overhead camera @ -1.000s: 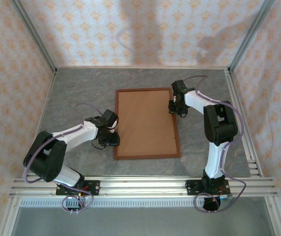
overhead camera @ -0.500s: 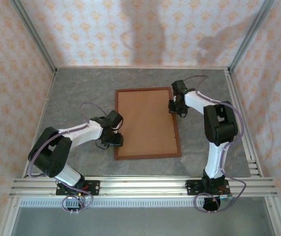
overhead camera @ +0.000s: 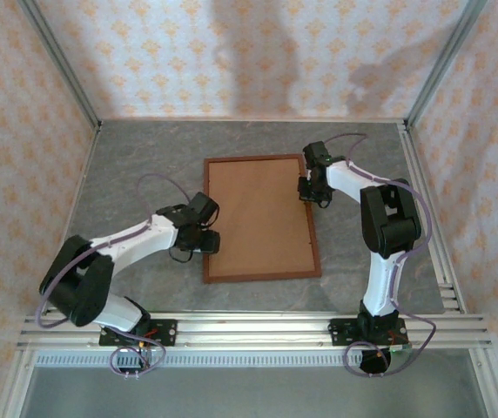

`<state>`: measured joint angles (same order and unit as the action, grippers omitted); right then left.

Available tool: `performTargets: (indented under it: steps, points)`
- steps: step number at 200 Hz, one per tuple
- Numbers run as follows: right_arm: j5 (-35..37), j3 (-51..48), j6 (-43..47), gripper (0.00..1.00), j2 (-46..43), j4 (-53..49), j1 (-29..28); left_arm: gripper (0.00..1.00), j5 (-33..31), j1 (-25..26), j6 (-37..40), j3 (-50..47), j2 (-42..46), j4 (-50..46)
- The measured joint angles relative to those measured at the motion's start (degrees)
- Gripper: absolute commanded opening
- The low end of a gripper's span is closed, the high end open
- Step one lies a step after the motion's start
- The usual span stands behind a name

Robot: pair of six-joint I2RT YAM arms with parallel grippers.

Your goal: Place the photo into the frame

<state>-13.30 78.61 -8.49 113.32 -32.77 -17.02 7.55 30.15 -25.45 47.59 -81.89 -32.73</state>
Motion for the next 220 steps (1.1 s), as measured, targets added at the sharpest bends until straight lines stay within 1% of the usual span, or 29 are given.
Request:
performTargets:
  steps: [11,27,34,41,49,56,65,88,119,144,161,188,208,220]
  points:
    - [0.13,0.20,-0.13,0.27,0.00,-0.42,-0.33,0.60,-0.74,-1.22,-0.02,0.52,1.92,0.63]
    - [0.24,0.39,-0.76,0.34,-0.17,-0.87,-0.68,0.61,-0.70,-4.72,-0.09,1.27,3.32,2.19]
    - [0.24,0.37,-1.07,0.39,-0.48,-1.07,-0.72,0.63,-0.50,-6.38,-0.15,1.46,3.37,3.23]
    - [0.26,0.37,-1.51,0.45,-1.01,-1.22,-0.72,0.66,-0.31,-7.96,-0.28,1.55,3.26,4.46]
    - [0.35,0.33,-1.79,0.53,-1.95,-1.22,-0.68,0.69,0.20,-9.79,-0.72,1.73,2.95,5.77]
    - [0.44,0.13,-2.38,0.61,-3.04,-0.98,-0.55,0.71,0.70,-10.97,-0.94,2.03,2.32,6.91]
    - [0.48,-0.57,-3.85,0.67,-5.01,-0.20,-0.33,0.73,1.27,-12.13,-1.40,2.91,0.90,8.39]
    - [0.22,-1.68,-5.88,0.76,-8.00,1.92,0.55,0.77,2.78,-13.57,-1.73,7.06,-5.07,11.28]
    - [-1.29,-1.68,-8.46,0.79,-6.54,4.87,1.09,0.79,5.11,-15.32,-1.77,11.72,-13.44,14.82]
    - [-2.73,-1.66,-9.73,0.79,-2.99,6.32,1.05,0.80,6.43,-16.04,-1.75,14.84,-19.30,15.78]
    - [-4.37,-1.55,-10.27,0.77,-0.63,6.84,1.05,0.79,7.85,-16.04,-1.79,15.91,-22.12,16.52]
    - [-6.14,-0.35,-11.19,0.73,0.59,7.34,1.33,0.72,10.62,-16.00,-2.80,16.09,-23.91,17.64]
    - [-8.09,0.74,-11.50,0.69,1.70,8.50,1.01,0.66,13.97,-16.00,-3.69,15.37,-23.87,20.28]
    - [-8.13,1.70,-11.47,0.67,2.60,8.37,1.01,0.62,14.23,-15.96,-3.72,14.38,-23.39,21.11]
